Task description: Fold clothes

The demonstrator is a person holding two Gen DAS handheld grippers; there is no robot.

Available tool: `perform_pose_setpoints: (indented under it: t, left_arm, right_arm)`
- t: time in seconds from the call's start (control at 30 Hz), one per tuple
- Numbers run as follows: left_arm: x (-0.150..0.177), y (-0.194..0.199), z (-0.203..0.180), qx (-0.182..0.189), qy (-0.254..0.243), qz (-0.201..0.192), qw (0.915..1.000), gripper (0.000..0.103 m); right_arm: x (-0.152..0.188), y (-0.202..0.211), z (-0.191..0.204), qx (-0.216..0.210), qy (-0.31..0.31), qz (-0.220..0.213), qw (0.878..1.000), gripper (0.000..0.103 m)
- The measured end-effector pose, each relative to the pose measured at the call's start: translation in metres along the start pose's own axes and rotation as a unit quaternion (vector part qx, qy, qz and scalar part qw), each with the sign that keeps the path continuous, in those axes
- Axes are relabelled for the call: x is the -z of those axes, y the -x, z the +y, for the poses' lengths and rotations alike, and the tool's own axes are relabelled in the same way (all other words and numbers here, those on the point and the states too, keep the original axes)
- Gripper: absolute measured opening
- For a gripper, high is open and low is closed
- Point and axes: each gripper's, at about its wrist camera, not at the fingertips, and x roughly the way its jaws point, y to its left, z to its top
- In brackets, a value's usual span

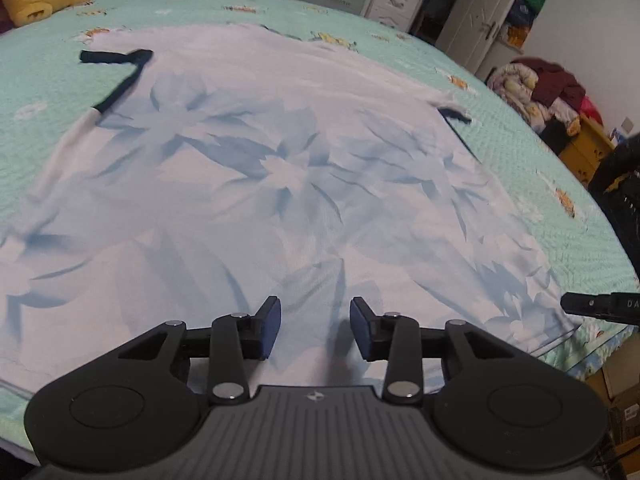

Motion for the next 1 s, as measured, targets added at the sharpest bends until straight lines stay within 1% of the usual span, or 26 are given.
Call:
perform_pose_setpoints:
  t: [0.07, 0.1, 0.17, 0.2, 0.27, 0.37, 0.4, 0.43, 0.53, 0.6, 0.7, 0.73, 0.8, 0.87, 0.93, 0.97, 1.0]
  left_arm:
    - [0.0, 0.01, 0.011, -0.001, 0.013, -0.015, 0.9998, 0.041]
    - [0.0, 0.014, 0.018, -0.004, 0.02, -0.022, 0.9996, 0.041]
    - [-0.001, 0.022, 0.033, -0.007, 0.035, -0.032, 0.9988, 0.041]
    - [-0.001, 0.026, 0.042, -0.01, 0.041, -0.036, 0.9985, 0.042]
    - [0.002, 0.029, 0.062, -0.014, 0.071, -0.033, 0.9969, 0.043]
    - [0.008, 0.034, 0.094, -0.021, 0.117, -0.026, 0.9926, 0.042]
    - [0.009, 0.038, 0.101, -0.016, 0.127, -0.028, 0.9913, 0.042]
    - [0.009, 0.042, 0.105, -0.019, 0.127, -0.033, 0.9911, 0.042]
    - [0.01, 0.046, 0.112, -0.042, 0.12, -0.039, 0.9911, 0.042]
    - [0.012, 0.047, 0.118, -0.036, 0.131, -0.041, 0.9899, 0.042]
    - [0.012, 0.052, 0.123, -0.032, 0.137, -0.046, 0.989, 0.042]
    - [0.011, 0.054, 0.124, -0.034, 0.136, -0.049, 0.9889, 0.042]
    - [0.006, 0.062, 0.128, -0.04, 0.136, -0.067, 0.9877, 0.042]
    - [-0.003, 0.068, 0.133, -0.047, 0.135, -0.092, 0.9855, 0.043]
    - [-0.015, 0.07, 0.141, -0.07, 0.128, -0.111, 0.983, 0.048]
    - [-0.02, 0.068, 0.145, -0.085, 0.125, -0.118, 0.9814, 0.05]
    - [-0.024, 0.065, 0.151, -0.097, 0.127, -0.119, 0.98, 0.051]
  right_arm:
    - [-0.004, -0.003, 0.015, -0.027, 0.008, -0.002, 1.0, 0.024]
    - [-0.006, -0.007, 0.022, -0.049, 0.008, 0.0, 0.999, 0.026]
    - [-0.005, -0.022, 0.029, -0.084, -0.003, 0.022, 0.996, 0.027]
    - [-0.003, -0.029, 0.031, -0.086, -0.01, 0.036, 0.996, 0.027]
    - [0.004, -0.042, 0.034, -0.082, -0.025, 0.062, 0.994, 0.026]
    - [0.002, -0.038, 0.053, -0.085, -0.004, 0.06, 0.995, 0.026]
    - [0.001, -0.037, 0.059, -0.086, 0.005, 0.058, 0.995, 0.027]
    - [0.0, -0.035, 0.065, -0.087, 0.013, 0.056, 0.995, 0.027]
    - [-0.003, -0.029, 0.085, -0.09, 0.038, 0.051, 0.994, 0.027]
    - [-0.003, -0.031, 0.098, -0.098, 0.055, 0.054, 0.992, 0.027]
    - [0.011, -0.056, 0.111, -0.068, 0.074, 0.108, 0.989, 0.027]
    - [0.011, -0.056, 0.116, -0.063, 0.084, 0.109, 0.988, 0.027]
    - [0.011, -0.051, 0.127, -0.054, 0.106, 0.103, 0.988, 0.029]
    - [0.004, -0.045, 0.133, -0.072, 0.101, 0.096, 0.988, 0.029]
    - [-0.005, -0.045, 0.139, -0.081, 0.102, 0.084, 0.988, 0.029]
    - [-0.009, -0.047, 0.143, -0.077, 0.11, 0.079, 0.988, 0.029]
    - [-0.011, -0.053, 0.147, -0.064, 0.12, 0.078, 0.988, 0.029]
